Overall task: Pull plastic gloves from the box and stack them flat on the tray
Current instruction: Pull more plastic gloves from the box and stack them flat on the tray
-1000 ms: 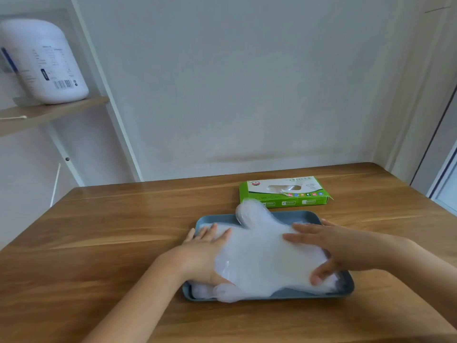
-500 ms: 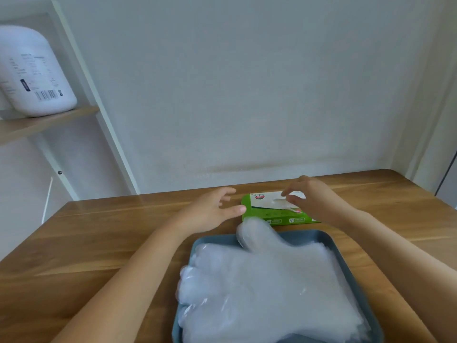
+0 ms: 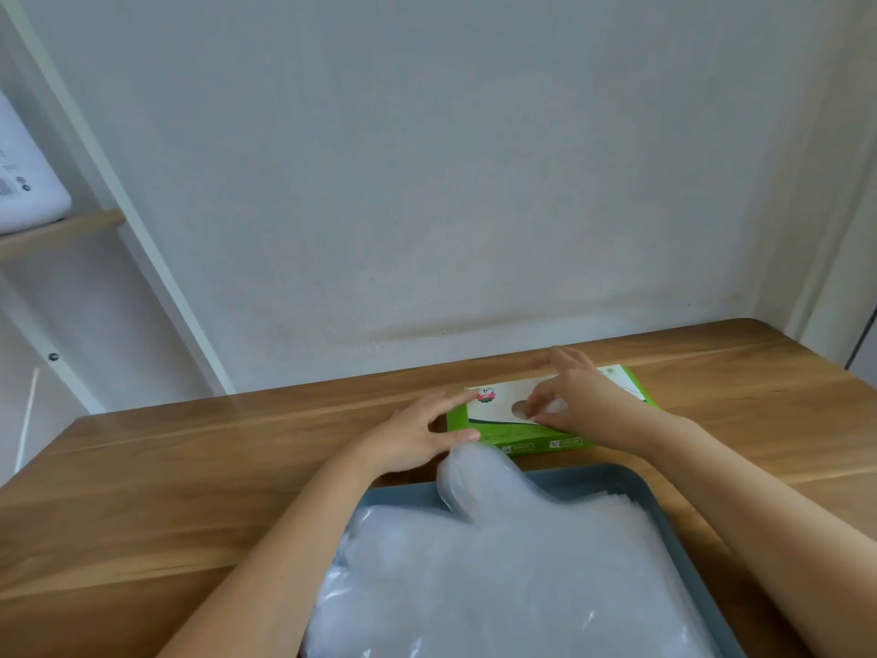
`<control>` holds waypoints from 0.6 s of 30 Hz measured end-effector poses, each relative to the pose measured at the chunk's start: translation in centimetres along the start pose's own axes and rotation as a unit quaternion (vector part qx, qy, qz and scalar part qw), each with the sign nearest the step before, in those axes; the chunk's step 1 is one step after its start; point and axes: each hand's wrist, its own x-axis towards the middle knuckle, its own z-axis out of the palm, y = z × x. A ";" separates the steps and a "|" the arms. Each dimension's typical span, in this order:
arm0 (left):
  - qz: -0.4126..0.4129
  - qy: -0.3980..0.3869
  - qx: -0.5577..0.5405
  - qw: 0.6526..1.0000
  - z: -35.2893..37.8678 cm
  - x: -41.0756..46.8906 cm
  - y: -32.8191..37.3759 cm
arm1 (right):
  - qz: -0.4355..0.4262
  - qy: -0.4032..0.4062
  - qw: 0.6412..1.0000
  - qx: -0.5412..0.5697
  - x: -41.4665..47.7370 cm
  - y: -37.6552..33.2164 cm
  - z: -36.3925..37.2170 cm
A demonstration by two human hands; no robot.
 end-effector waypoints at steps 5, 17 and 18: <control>0.007 -0.008 -0.008 1.000 0.1 -0.2 0.0 | -0.020 -0.027 0.998 -0.052 0.2 0.1 0.1; -0.017 -0.011 0.005 1.000 0.6 -0.2 -0.2 | 0.048 -0.012 0.991 0.125 -0.4 0.1 -0.8; -0.018 -0.012 0.004 1.000 0.6 -0.2 -0.1 | 0.061 0.006 0.984 0.164 -0.4 0.3 -0.9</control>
